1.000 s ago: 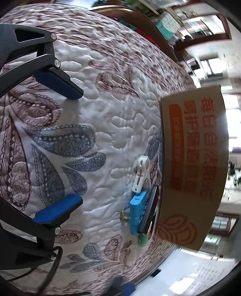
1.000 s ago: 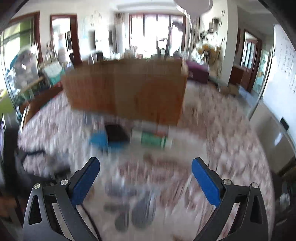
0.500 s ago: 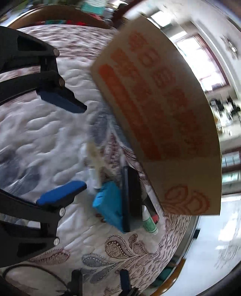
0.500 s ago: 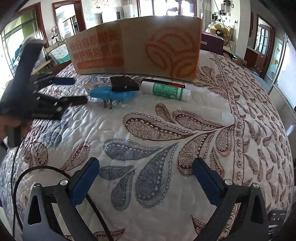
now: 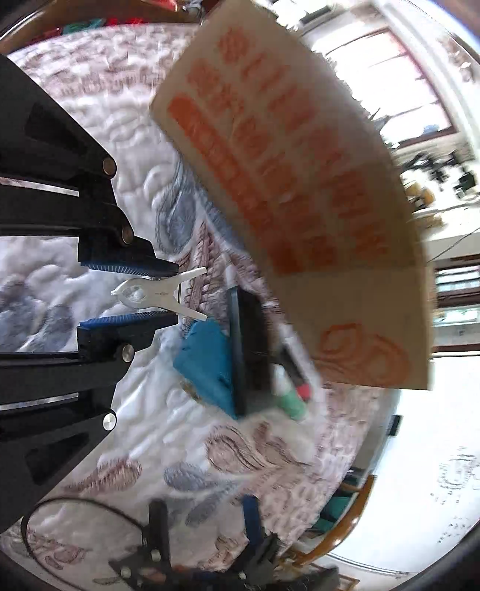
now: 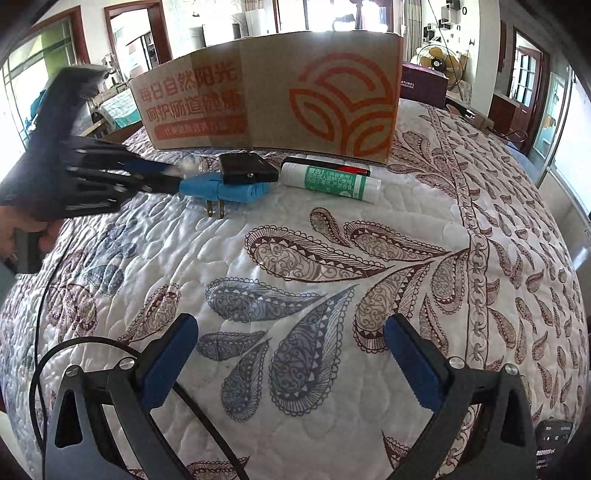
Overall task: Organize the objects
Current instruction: 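Grasp the white plastic clip with the left gripper, then lower the white clip into the box and open the left gripper, then grasp the black phone with the right gripper, then lower the black phone into the box and open the right gripper, then grasp the blue power bank with the left gripper, then lower the blue power bank into the box and open the left gripper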
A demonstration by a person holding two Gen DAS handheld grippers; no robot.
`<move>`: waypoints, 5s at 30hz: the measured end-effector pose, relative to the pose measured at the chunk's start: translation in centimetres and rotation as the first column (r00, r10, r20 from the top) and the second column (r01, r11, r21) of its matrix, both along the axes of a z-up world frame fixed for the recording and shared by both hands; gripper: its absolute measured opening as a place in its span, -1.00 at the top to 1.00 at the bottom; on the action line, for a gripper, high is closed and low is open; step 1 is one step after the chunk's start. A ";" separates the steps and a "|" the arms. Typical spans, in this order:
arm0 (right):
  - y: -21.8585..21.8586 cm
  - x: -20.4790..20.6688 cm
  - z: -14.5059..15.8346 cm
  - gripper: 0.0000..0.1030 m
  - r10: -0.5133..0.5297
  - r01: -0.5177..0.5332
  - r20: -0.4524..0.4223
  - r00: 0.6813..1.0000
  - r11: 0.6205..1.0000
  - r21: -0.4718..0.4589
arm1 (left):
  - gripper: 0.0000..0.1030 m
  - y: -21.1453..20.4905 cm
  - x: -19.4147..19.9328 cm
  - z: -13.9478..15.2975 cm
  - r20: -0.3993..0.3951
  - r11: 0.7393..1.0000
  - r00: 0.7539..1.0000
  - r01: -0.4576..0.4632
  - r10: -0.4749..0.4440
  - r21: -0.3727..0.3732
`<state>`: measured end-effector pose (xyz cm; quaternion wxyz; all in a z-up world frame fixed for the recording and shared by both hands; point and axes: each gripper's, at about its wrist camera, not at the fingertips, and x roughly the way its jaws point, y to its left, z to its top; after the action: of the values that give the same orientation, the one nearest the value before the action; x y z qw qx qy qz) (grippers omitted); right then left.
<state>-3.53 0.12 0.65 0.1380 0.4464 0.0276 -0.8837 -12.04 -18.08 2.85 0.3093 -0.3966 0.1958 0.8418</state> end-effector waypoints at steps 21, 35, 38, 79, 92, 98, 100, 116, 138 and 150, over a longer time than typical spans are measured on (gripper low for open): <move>0.2 0.1 0.0 -1.00 -0.005 0.005 0.001 1.000 1.000 -0.027 | 0.01 -3.4 -11.3 8.1 0.019 0.729 0.791 -0.573 0.612 0.374; 1.4 0.1 0.8 1.00 -0.023 0.022 -0.013 1.000 0.994 -0.110 | -0.75 -6.5 5.4 3.1 0.038 0.766 0.815 -0.558 0.578 0.320; 2.2 -0.2 1.7 1.00 -0.038 0.033 -0.022 0.999 0.979 -0.200 | -0.75 -6.6 6.3 0.0 0.102 0.757 0.807 -0.584 0.582 0.293; -3.2 -13.3 16.4 1.00 0.051 -0.074 -0.212 0.976 0.992 -0.099 | -0.75 -4.9 7.0 -1.8 0.118 0.801 0.849 -0.526 0.515 0.288; -1.3 -21.7 15.2 1.00 -0.204 0.189 -0.134 0.970 0.975 -0.117 | -0.75 -4.6 7.1 -2.0 0.121 0.808 0.852 -0.522 0.509 0.274; 0.0 -18.9 14.8 1.00 -0.202 0.176 -0.167 0.965 0.971 -0.159 | -0.75 -4.5 7.1 -1.9 0.120 0.811 0.856 -0.516 0.504 0.274; 0.2 -16.8 14.9 1.00 -0.188 0.156 -0.191 0.963 0.973 -0.168 | -0.75 -4.5 7.1 -1.9 0.123 0.810 0.855 -0.518 0.504 0.275; 2.5 -0.8 1.6 1.00 -0.133 0.137 0.039 0.990 0.983 -0.125 | -0.75 -3.0 6.8 -1.8 0.136 0.841 0.888 -0.459 0.438 0.286; 1.7 0.9 0.4 1.00 -0.061 0.061 0.004 0.998 0.994 -0.087 | -0.28 5.1 0.6 0.9 0.152 0.900 0.909 -0.410 0.389 0.146; 1.3 0.9 0.2 1.00 -0.073 0.073 -0.001 0.997 0.995 -0.072 | -0.28 -3.4 -8.1 13.0 0.081 0.735 0.824 -0.540 0.561 0.409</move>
<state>-2.61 1.43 0.82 0.1216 0.4401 -0.0203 -0.8895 -20.13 -21.50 15.85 0.1187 -0.3416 -0.1063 0.9263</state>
